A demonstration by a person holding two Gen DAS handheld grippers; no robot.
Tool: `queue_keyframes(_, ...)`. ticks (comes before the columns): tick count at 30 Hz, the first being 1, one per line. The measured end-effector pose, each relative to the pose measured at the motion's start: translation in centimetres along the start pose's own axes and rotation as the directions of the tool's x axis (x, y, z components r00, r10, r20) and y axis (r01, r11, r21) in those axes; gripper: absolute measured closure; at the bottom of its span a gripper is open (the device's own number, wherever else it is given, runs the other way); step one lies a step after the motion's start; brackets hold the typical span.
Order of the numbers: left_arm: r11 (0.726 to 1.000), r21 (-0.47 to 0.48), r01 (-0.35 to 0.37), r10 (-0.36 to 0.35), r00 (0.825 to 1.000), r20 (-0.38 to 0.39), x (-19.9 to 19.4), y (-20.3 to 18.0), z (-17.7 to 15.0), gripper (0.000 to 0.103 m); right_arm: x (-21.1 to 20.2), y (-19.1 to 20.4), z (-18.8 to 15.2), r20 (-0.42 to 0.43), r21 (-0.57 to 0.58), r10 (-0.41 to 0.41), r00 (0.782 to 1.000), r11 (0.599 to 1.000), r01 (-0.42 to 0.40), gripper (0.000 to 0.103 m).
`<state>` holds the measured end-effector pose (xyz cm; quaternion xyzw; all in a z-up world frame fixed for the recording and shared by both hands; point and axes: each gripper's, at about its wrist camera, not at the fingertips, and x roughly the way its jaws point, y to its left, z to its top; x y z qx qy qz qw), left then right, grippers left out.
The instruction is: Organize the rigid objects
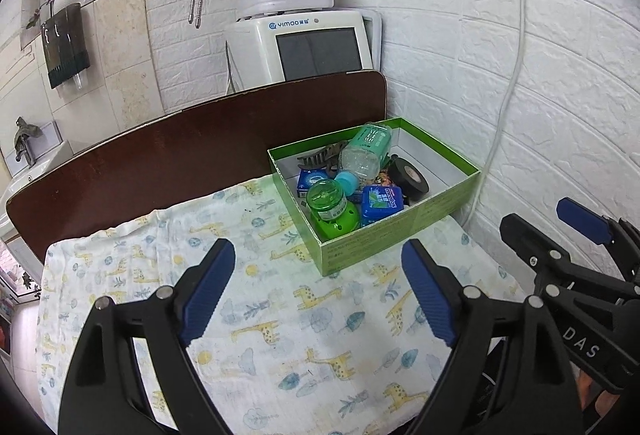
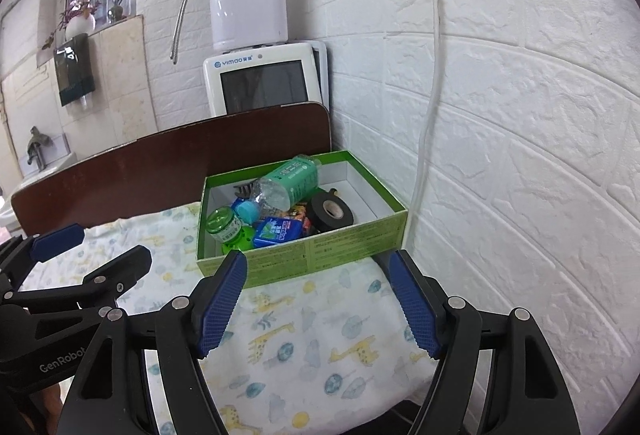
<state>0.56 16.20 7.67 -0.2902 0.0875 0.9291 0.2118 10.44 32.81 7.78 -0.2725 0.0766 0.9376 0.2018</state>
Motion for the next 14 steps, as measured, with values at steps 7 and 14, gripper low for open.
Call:
queue_keyframes(7, 1.000, -0.009, 0.011, -0.011, 1.000, -0.011, 0.36, 0.26, -0.20, 0.018, 0.32, 0.05, -0.16, -0.008, -0.003, 0.000, 1.000, 1.000, 0.000, 0.028)
queue_keyframes(14, 1.000, -0.004, 0.019, -0.019, 1.000, -0.011, 0.34, 0.23, -0.25, 0.018, 0.64, -0.06, -0.47, -0.019, 0.004, -0.005, 1.000, 1.000, 0.005, 0.028)
